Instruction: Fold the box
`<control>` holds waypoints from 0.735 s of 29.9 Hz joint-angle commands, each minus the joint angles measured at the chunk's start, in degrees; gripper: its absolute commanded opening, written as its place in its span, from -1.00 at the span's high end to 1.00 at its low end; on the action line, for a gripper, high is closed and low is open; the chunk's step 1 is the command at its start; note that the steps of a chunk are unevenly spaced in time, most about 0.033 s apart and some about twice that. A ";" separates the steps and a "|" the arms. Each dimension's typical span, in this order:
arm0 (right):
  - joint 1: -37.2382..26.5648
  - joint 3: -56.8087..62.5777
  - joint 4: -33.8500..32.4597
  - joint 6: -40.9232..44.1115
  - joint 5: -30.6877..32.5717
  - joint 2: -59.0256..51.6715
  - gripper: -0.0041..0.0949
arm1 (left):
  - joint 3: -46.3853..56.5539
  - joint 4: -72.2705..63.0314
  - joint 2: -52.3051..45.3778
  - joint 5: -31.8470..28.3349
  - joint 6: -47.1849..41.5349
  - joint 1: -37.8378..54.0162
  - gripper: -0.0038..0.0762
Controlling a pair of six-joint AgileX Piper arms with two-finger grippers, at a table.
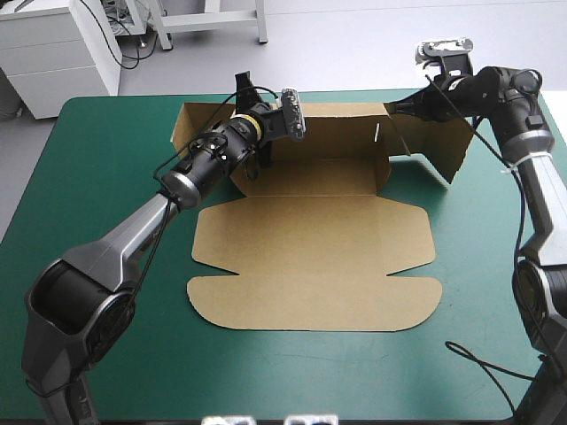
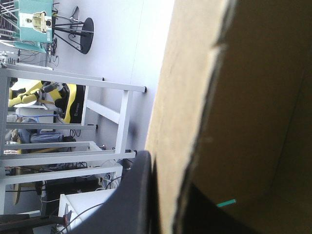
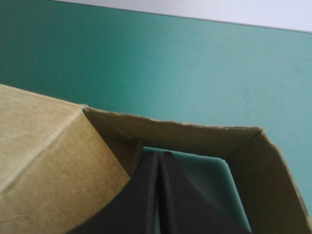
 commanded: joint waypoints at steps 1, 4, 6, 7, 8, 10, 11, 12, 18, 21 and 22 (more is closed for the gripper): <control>-0.52 -2.17 0.29 0.79 0.82 -1.17 0.96 | -0.91 -3.14 -2.69 2.77 -2.56 0.37 0.92; -0.52 -2.06 0.04 0.79 6.61 -0.33 0.96 | -0.91 -3.14 -2.69 2.80 -2.56 0.37 0.92; -0.52 -1.04 -1.03 0.79 9.60 -0.22 0.96 | -0.91 -3.14 -2.69 2.80 -2.56 0.37 0.92; -0.52 -0.21 -1.64 0.79 10.60 -0.33 0.96 | -0.91 -3.14 -2.69 2.80 -2.56 0.37 0.92; -0.52 0.70 -2.24 0.67 11.48 -0.49 0.96 | -0.91 -3.14 -2.69 2.90 -2.56 0.37 0.92; -0.52 3.29 -2.83 0.18 12.10 -1.01 0.96 | -0.91 -3.14 -2.69 3.05 -2.56 0.37 0.92; -0.52 4.95 -2.83 0.06 12.10 -1.49 0.96 | -0.91 -3.14 -2.69 3.20 -2.56 0.37 0.92; -0.52 6.46 -2.70 -0.20 11.63 -1.82 0.96 | -0.91 -3.14 -2.69 3.20 -2.56 0.37 0.92; -0.52 18.06 -0.18 -2.19 4.15 -6.74 0.96 | -0.91 -3.14 -2.69 3.20 -2.56 0.37 0.92; -0.52 22.90 1.16 -3.39 1.82 -10.17 0.96 | -0.91 -3.14 -2.69 3.20 -2.56 0.37 0.92; -0.52 23.83 1.26 -3.92 1.54 -11.44 0.96 | -0.91 -3.14 -2.69 3.20 -2.56 0.37 0.92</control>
